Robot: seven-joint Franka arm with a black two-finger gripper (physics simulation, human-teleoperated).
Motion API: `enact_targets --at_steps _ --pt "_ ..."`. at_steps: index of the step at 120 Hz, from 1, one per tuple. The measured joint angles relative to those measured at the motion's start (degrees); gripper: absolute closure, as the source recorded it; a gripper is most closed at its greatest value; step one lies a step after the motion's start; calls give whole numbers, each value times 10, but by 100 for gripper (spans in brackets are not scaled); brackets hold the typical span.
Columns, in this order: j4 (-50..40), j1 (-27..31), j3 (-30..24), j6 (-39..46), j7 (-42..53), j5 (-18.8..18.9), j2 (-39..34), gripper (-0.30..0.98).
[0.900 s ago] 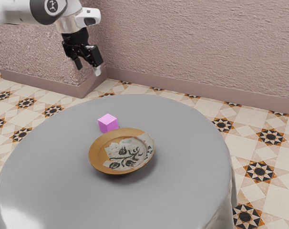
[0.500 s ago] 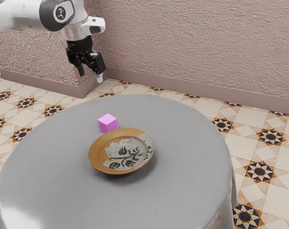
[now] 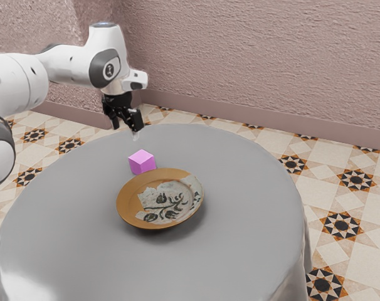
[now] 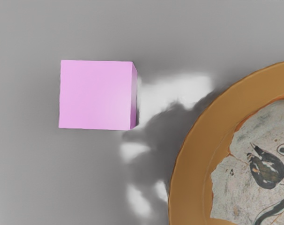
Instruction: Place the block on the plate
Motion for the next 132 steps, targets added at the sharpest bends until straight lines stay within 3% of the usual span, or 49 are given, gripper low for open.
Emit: enact_targets --at_steps 24,73,132 --pt "63 17 -4 35 26 -31 77 0" --pt "105 42 -5 73 60 -81 164 0" --pt "107 44 -5 111 88 -90 202 0"
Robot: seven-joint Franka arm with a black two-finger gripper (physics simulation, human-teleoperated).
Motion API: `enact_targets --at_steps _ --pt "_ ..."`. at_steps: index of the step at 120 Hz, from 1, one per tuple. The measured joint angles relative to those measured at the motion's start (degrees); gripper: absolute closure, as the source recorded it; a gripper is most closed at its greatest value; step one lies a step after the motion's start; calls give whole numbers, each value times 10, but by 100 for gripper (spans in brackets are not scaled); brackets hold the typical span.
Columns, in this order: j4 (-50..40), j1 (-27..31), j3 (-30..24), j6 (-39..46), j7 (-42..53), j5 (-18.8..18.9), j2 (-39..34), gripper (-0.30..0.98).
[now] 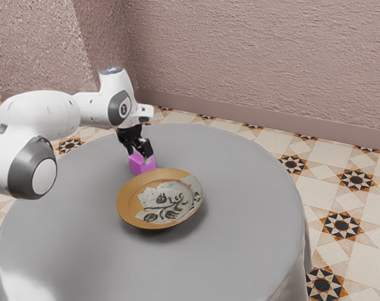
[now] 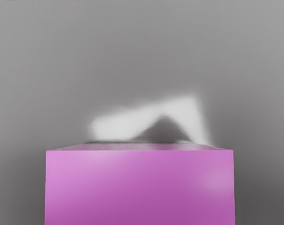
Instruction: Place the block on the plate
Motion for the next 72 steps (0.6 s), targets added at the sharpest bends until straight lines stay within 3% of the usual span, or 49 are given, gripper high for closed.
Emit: enact_targets --at_steps 43,61,72 --pt "0 0 -1 15 11 -5 20 0" --pt "0 0 -1 18 14 -11 21 24" --pt "0 0 -1 20 14 -11 20 26"
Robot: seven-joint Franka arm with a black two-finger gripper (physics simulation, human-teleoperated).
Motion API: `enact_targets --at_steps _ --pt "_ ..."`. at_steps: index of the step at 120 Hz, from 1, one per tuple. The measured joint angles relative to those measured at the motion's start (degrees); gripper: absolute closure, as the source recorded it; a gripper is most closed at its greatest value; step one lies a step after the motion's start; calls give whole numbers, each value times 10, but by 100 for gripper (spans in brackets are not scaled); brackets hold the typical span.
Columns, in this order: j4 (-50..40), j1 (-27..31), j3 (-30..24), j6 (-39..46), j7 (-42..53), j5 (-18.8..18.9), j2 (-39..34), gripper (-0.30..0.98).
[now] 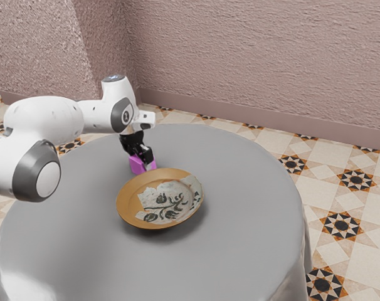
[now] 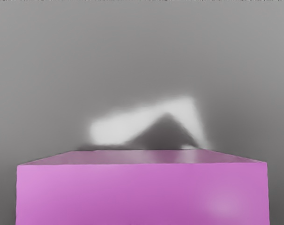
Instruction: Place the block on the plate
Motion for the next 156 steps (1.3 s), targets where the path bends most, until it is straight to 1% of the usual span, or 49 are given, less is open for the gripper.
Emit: enact_targets --at_steps 17,39,49,68,92,111,135,147,156 --pt "-4 1 2 -2 2 0 -11 25" --pt "-25 1 1 -8 4 0 -58 26" --pt "-49 0 -4 -12 4 0 -93 26" --pt "-123 -8 -24 -17 5 0 -169 27" --pt "-198 -23 -41 -19 4 2 -239 27" --pt "-248 -48 -44 -20 2 5 -273 28" --pt "-308 -62 -53 -14 1 36 -307 28" --pt "-325 -63 -61 -12 0 44 -311 28" --pt "-328 -64 -70 -12 0 47 -301 28"
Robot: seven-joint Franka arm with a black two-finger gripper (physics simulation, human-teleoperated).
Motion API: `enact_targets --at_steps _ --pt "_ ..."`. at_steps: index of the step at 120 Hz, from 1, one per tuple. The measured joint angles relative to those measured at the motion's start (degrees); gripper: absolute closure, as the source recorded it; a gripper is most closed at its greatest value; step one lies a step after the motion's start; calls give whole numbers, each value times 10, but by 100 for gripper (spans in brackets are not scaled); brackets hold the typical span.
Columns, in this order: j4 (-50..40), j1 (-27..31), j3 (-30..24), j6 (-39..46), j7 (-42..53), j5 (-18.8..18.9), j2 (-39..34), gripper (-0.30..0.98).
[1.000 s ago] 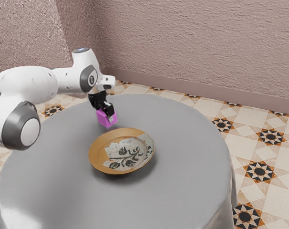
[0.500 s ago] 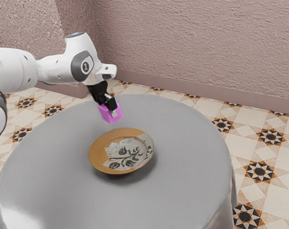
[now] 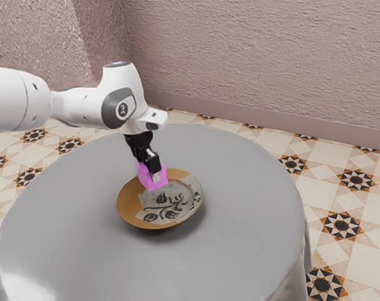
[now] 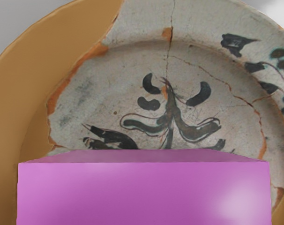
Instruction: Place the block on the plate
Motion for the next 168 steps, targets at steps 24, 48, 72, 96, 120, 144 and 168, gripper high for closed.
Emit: enact_targets --at_steps 24,48,72,96,120,144,168 --pt "-1 -3 -12 9 -1 8 38 28" --pt "-5 -5 -14 17 -1 10 52 17" --pt "-10 -5 -16 14 0 10 17 7" --pt "13 -6 -15 -32 -7 19 -45 3" --pt "62 0 -8 -95 -27 37 -92 1" --pt "90 0 -7 -162 -49 53 -143 0" --pt "90 1 -7 -195 -65 67 -181 0"
